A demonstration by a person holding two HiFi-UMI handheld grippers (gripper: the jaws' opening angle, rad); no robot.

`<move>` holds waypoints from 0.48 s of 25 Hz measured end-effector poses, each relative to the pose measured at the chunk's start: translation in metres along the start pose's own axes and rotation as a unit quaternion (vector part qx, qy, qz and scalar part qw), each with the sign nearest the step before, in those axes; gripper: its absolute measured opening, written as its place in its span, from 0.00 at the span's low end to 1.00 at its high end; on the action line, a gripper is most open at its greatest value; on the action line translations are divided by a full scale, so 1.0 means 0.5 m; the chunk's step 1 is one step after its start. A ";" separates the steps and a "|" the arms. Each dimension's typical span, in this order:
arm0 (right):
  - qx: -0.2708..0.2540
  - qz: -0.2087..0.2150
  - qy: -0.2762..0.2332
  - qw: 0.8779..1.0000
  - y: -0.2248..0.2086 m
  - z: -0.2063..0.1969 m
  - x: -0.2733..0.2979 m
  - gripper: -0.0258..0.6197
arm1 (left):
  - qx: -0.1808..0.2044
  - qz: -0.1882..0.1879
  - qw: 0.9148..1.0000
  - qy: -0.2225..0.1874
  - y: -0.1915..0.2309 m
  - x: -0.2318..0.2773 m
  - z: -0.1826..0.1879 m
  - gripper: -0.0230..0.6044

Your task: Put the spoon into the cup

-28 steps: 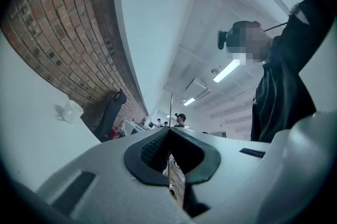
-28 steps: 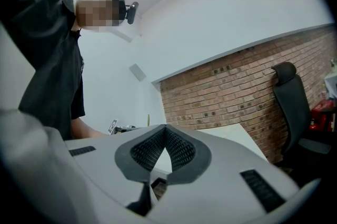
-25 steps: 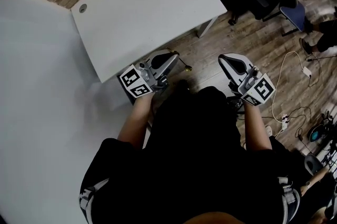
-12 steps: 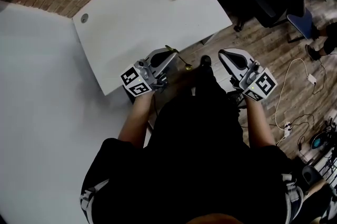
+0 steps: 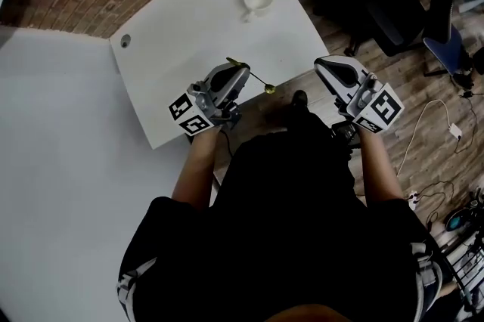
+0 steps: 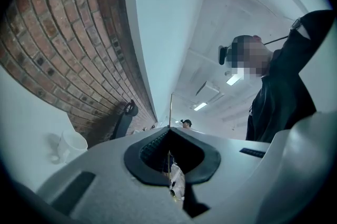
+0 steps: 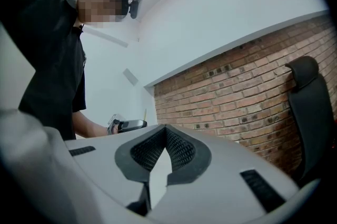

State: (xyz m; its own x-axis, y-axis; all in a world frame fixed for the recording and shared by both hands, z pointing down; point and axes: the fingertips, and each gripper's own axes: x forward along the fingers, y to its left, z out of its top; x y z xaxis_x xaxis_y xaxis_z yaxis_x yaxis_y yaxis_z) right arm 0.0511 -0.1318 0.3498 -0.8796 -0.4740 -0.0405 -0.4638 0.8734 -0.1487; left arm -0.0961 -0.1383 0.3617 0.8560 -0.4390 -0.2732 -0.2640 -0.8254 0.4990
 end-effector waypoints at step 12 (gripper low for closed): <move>-0.004 0.016 -0.001 1.000 -0.203 0.036 0.016 0.05 | 0.030 0.046 0.998 0.010 0.125 0.130 0.097 0.06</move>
State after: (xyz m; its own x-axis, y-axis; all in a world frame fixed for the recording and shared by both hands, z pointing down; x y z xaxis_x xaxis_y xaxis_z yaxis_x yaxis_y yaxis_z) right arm 0.0928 -0.2262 0.3467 -0.8941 -0.4454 -0.0472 -0.4356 0.8892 -0.1398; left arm -0.0787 -0.2358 0.3352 0.8360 -0.5064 -0.2113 -0.3674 -0.8026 0.4699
